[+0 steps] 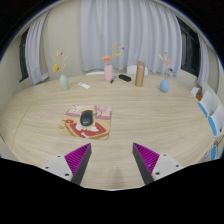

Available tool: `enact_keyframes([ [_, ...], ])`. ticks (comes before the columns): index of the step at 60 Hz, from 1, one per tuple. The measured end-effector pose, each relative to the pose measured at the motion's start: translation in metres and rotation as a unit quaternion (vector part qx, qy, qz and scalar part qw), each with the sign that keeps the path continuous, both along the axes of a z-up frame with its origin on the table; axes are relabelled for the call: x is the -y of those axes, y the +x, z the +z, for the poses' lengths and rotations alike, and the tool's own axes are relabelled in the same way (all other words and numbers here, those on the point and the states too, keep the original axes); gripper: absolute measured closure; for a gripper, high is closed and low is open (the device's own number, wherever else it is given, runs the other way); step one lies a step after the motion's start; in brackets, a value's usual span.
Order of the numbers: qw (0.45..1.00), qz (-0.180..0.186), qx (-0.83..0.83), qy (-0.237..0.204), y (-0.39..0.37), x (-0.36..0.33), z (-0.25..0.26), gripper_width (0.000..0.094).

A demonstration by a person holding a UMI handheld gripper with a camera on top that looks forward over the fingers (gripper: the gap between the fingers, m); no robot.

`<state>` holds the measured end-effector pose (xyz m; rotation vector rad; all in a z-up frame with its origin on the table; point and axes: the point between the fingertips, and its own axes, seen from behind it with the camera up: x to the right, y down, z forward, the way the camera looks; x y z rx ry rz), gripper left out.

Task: Arrange mouse

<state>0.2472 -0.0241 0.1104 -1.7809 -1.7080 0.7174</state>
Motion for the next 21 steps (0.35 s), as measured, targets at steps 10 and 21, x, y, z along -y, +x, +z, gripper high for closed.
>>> enact_keyframes([
  [10, 1.000, -0.008, 0.006, 0.018, 0.032, -0.023, -0.006, 0.0082],
  [21, 1.000, -0.016, 0.014, 0.020, 0.041, -0.044, -0.012, 0.0086],
])
